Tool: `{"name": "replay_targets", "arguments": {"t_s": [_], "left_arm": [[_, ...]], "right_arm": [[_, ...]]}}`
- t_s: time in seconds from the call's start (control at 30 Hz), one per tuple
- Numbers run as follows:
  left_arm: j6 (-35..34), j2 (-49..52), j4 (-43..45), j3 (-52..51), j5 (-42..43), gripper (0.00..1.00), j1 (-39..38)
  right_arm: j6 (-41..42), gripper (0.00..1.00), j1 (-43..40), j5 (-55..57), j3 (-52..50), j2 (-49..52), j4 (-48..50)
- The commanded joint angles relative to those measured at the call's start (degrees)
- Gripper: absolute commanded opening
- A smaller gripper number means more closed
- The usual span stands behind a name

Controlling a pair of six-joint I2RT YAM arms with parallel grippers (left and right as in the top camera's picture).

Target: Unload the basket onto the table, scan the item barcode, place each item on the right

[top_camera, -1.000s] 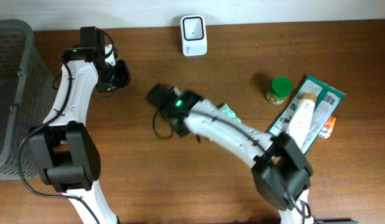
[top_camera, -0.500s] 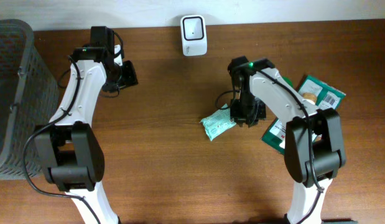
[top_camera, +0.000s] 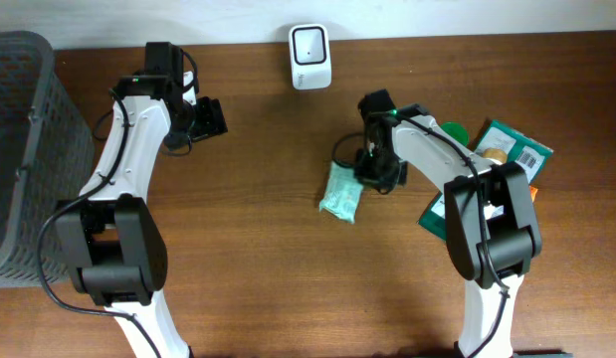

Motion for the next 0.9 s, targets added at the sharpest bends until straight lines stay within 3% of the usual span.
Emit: {"name": "replay_targets", "arguments": {"t_s": [0.0,0.1,0.37,0.47,0.53,0.6,0.73,0.77,0.83,0.87], "left_arm": [[0.3,-0.5,0.1,0.7,-0.4,0.76,0.1],[0.3,-0.5,0.0,0.7,-0.4,0.76,0.1],[0.3,-0.5,-0.2,0.7,-0.4,0.75,0.1],[0.3,-0.5,-0.1,0.7,-0.4,0.73,0.1],[1.1,-0.5,-0.1,0.7,0.6,0.69,-0.2],[7.7,-0.5,0.0,0.7,4.7,0.62,-1.6],[14.9,-0.5,0.0,0.7,5.2,0.40,-6.5],[16.7,-0.5,-0.1,0.7,5.2,0.41,-7.6],[19.0,-0.5,-0.6,0.7,5.2,0.57,-9.6],[19.0,-0.5,-0.6,0.7,5.3,0.59,-10.1]], "right_arm": [[-5.0,0.16,1.0,-8.3,0.6,0.5,8.1],[-10.8,0.16,5.0,-13.3,0.6,0.5,14.2],[-14.1,0.17,8.3,-16.8,1.1,0.3,12.6],[-14.3,0.31,4.3,-16.7,8.9,-1.7,4.7],[-14.3,0.38,1.0,-16.7,16.0,-3.9,-5.6],[-14.3,0.44,-2.8,-16.7,23.1,-4.8,-20.5],[-10.6,0.49,-5.7,-16.1,20.1,-4.5,-25.4],[-9.9,0.48,-5.7,-16.3,18.4,-4.5,-25.0],[-8.8,0.44,-5.7,-16.2,15.5,-4.5,-24.2],[-8.8,0.43,-5.7,-16.3,14.1,-4.9,-22.7]]}}
